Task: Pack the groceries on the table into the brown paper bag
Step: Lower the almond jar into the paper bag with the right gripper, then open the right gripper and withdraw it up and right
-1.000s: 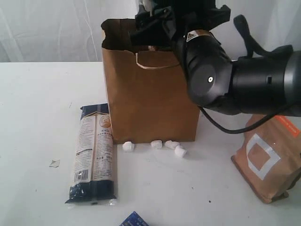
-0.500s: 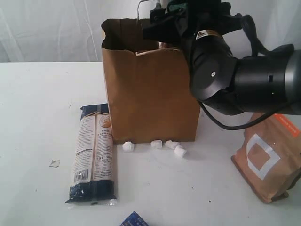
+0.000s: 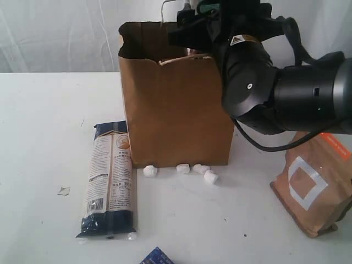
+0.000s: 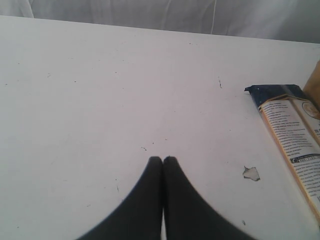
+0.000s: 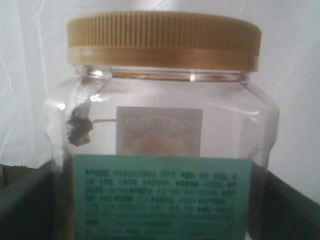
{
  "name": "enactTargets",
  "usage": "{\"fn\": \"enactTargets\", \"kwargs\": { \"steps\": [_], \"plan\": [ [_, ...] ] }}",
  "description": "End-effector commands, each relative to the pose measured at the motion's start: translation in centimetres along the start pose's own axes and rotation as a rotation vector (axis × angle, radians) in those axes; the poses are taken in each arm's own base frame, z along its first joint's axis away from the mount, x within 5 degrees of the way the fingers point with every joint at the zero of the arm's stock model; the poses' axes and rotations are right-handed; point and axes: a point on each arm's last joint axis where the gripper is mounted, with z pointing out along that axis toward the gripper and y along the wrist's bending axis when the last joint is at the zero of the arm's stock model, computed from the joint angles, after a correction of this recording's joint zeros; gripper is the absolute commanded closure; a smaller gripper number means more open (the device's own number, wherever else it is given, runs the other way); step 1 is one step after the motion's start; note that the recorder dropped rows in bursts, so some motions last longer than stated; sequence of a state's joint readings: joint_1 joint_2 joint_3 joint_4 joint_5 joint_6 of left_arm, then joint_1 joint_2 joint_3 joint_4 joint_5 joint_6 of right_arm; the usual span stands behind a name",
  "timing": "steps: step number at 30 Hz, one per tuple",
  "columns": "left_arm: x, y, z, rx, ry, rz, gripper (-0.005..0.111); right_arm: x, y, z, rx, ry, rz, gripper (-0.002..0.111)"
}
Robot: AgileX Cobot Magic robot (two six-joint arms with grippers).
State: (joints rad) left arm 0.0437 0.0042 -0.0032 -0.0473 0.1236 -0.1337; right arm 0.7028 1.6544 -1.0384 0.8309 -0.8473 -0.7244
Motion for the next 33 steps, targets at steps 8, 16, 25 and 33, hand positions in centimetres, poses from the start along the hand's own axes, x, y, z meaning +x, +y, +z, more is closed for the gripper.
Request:
{"fn": "enactTargets", "kwargs": {
  "steps": [8, 16, 25, 33],
  "plan": [
    [0.1, -0.04, 0.0, 0.008, 0.0, 0.004, 0.107, -1.2, -0.62, 0.02, 0.042, -0.074, -0.005, 0.029],
    [0.1, -0.04, 0.0, 0.008, 0.0, 0.004, 0.107, -1.08, -0.74, 0.02, 0.056, -0.062, 0.01, 0.003],
    [0.1, -0.04, 0.0, 0.008, 0.0, 0.004, 0.107, -1.1, -0.76, 0.02, 0.057, -0.063, 0.01, 0.003],
    [0.1, -0.04, 0.0, 0.008, 0.0, 0.004, 0.107, -1.34, -0.83, -0.06, 0.058, -0.068, 0.014, 0.003]
  ]
}}
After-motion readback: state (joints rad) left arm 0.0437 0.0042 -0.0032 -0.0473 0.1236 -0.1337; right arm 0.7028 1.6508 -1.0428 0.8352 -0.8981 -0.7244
